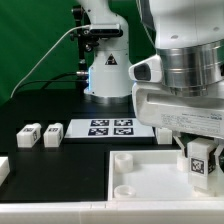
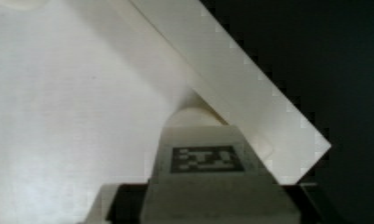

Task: Assemble one leg

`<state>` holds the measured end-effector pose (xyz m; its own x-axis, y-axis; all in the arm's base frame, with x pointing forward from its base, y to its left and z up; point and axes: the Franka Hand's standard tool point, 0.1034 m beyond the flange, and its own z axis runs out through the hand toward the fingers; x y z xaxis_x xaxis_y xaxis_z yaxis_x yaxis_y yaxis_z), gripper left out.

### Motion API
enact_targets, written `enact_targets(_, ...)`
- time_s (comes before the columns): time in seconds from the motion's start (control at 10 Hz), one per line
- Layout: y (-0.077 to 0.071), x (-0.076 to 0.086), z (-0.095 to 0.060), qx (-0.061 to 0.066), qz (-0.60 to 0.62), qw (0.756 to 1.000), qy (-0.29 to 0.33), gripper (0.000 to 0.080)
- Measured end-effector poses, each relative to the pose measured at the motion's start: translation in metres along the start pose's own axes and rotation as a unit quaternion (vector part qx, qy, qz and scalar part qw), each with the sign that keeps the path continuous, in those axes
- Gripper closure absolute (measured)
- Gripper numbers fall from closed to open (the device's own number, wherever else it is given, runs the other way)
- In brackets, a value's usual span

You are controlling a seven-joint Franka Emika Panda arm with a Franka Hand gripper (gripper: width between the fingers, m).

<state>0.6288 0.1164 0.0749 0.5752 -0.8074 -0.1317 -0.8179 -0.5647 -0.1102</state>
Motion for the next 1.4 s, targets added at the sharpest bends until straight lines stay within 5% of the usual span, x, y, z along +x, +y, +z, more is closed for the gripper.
enact_targets(0.2, -0.0013, 0.0015, 0.0013, 0.009, 0.164, 0.986, -0.008, 0.0508)
enact_targets(0.4, -0.0019, 0.0029, 0.0015, 0.017, 0.333, 0.942, -0.015, 0.0508)
enact_targets(0.6, -0.0018, 0.0033, 0.0014, 0.017, 0.346, 0.938, -0.017, 0.0508)
enact_targets(0.7, -0.0018, 0.0032, 0.0015, 0.018, 0.326, 0.945, -0.017, 0.0508)
enact_targets(0.9, -0.0037, -0.0022, 0.0027, 0.017, 0.235, 0.972, -0.017, 0.0212)
enact_targets(1.1, -0.005, -0.0033, -0.0011, 0.018, 0.063, 0.998, -0.011, 0.0162)
enact_targets(1.4, -0.005, -0.0029, -0.0017, 0.016, -0.108, 0.994, -0.005, 0.0151)
